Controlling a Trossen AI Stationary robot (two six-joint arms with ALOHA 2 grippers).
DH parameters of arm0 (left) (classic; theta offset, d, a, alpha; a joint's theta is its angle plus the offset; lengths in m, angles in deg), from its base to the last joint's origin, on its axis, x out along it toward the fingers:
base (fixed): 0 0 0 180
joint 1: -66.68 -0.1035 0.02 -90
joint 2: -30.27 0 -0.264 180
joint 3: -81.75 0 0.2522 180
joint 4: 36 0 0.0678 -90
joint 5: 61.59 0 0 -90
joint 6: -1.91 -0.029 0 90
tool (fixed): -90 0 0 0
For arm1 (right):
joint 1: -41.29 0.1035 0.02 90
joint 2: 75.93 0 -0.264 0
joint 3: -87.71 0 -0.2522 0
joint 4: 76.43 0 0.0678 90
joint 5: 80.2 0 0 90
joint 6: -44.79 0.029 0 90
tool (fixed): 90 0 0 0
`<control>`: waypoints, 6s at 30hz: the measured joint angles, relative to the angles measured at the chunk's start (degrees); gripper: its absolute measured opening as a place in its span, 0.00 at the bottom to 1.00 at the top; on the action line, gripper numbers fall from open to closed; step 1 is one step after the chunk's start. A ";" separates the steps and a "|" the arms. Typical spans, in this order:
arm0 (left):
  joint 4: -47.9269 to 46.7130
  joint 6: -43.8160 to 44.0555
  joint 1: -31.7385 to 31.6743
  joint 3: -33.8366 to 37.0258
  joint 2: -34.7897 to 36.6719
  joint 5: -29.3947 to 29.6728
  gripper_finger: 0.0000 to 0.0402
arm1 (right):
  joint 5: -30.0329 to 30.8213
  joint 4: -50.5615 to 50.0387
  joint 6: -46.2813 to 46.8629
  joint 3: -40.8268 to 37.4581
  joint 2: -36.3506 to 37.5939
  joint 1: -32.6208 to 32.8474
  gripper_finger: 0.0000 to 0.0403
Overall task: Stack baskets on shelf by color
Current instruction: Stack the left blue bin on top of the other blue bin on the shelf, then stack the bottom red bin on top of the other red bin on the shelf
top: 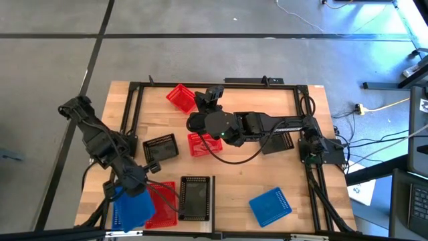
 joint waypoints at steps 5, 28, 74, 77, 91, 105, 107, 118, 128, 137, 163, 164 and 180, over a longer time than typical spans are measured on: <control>0.00 0.00 0.02 0.00 0.07 -0.04 0.07 | 0.00 0.00 -0.03 0.00 0.00 0.00 0.25; -0.04 0.62 0.00 0.00 0.11 -0.07 0.07 | -74.08 -19.68 22.06 -0.02 -0.04 -3.01 0.25; -5.97 -7.26 2.56 0.00 0.13 -3.56 0.07 | -78.47 -20.35 34.32 -0.37 -0.04 -5.88 0.25; -5.82 -7.30 2.56 0.00 0.03 -4.97 0.07 | -78.48 -20.35 34.32 -0.37 -0.04 -5.88 0.25; -1.31 -0.07 2.55 0.00 -0.22 -6.63 0.07 | -78.49 -20.35 34.32 -0.37 -0.04 -5.88 0.25; -0.90 0.01 2.49 0.00 -0.26 -5.41 0.07 | -78.49 -20.33 34.32 -0.37 -0.04 -5.88 0.25; -0.90 0.02 2.49 0.00 -0.26 -4.86 0.07 | -78.49 -20.33 34.32 -0.37 -0.04 -5.88 0.25; -1.18 0.09 2.49 0.00 -0.26 -4.62 0.07 | -78.49 -20.33 34.32 -0.37 -0.04 -5.88 0.25; -1.40 0.17 2.49 0.00 -0.26 -4.49 0.07 | -78.49 -20.35 34.32 -0.37 -0.02 -5.88 0.25; -0.28 0.00 2.49 0.00 -0.26 -6.02 0.07 | -78.49 -20.33 34.32 -0.37 -0.02 -5.88 0.25; -0.96 0.03 2.49 0.00 -0.26 -4.41 0.24 | -78.51 -20.33 34.32 -0.37 -0.02 -5.87 0.25; -0.96 0.06 2.49 0.00 -0.26 -4.21 0.24 | -78.50 -20.33 34.32 -0.38 -0.02 -5.86 0.25; 0.42 -0.01 2.54 0.00 -0.26 1.48 0.24 | -78.51 -20.33 34.32 -0.39 0.00 -5.88 0.25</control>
